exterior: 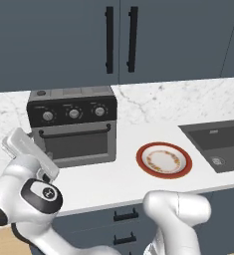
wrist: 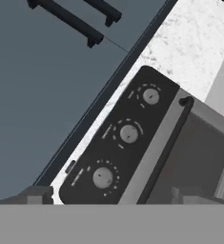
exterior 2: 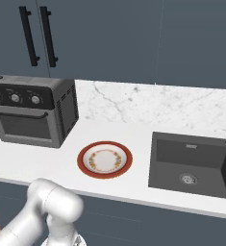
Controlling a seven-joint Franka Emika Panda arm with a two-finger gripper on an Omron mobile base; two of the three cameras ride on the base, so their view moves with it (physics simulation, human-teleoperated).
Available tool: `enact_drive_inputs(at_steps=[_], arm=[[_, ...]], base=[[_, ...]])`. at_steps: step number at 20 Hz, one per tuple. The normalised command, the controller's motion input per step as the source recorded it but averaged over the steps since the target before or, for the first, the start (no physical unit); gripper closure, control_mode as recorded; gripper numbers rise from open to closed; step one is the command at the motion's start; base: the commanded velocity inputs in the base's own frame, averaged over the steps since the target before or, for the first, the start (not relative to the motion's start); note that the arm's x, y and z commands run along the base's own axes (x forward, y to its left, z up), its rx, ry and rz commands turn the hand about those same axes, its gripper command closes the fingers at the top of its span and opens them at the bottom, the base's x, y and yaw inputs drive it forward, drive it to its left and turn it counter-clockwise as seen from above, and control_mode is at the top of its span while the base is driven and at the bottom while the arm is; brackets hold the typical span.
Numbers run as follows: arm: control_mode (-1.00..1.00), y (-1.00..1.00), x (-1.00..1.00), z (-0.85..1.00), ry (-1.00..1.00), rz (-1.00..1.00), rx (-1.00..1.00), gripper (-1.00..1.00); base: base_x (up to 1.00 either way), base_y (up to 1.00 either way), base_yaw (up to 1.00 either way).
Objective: Pick up the kebab skewer and baguette bread, and place them inside the toaster oven. Close the toaster oven door and start by setting the timer.
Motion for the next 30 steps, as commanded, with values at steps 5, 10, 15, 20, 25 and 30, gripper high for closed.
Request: enact_drive_inputs(at_steps=[5,10,15,20,25,30], arm=[[-1.0,-0.6,-0.08,0.25,0.05,0.0,-0.03,-1.0],[-1.0,0.0,0.04,0.15,0.19,0.12,-0.09,-1.0],[-1.0,0.0,0.0,0.15,0.16,0.11,-0.31,-1.0],[-1.0,0.0,0.0,0.29,0.15,0.0,-0.38,-1.0],[-1.0,0.0,0.0,0.15,-0.02,0.0,-0.22,-1.0],[-1.0,-0.04,0.07,-0.01,-0.23,0.0,-0.04,-1.0]], base=[[0.0,0.0,0.0],[0.0,0.0,0.0],[0.0,0.0,0.0],[0.0,0.0,0.0],[0.0,0.0,0.0],[0.0,0.0,0.0]])
